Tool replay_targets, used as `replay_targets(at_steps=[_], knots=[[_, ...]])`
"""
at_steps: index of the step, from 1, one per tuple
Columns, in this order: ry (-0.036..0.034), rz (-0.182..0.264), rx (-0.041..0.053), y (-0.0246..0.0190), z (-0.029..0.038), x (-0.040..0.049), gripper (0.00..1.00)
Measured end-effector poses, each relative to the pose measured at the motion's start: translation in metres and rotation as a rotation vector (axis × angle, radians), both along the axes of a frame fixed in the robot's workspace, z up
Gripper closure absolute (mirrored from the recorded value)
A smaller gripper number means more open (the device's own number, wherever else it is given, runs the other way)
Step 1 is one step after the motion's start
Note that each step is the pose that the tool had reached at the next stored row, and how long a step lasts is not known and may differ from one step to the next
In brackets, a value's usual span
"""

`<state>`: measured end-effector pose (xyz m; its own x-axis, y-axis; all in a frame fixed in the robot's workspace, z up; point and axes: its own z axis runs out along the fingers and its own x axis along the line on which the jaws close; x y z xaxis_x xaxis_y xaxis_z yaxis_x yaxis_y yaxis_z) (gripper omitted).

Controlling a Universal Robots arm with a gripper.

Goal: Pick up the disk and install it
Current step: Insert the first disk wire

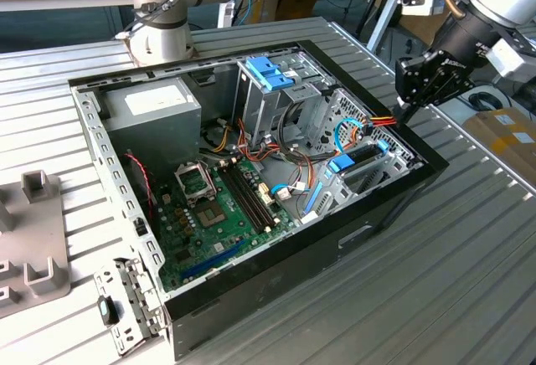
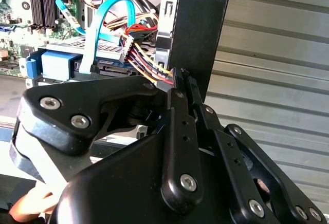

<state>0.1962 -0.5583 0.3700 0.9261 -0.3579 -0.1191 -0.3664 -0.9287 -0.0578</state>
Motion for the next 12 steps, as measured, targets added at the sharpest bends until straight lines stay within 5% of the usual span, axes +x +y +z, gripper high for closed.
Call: replay_targets(at_steps=[12], knots=[[0.0001,0.000,0.0001,-0.0002,-0.0001,-0.0037,0.83]])
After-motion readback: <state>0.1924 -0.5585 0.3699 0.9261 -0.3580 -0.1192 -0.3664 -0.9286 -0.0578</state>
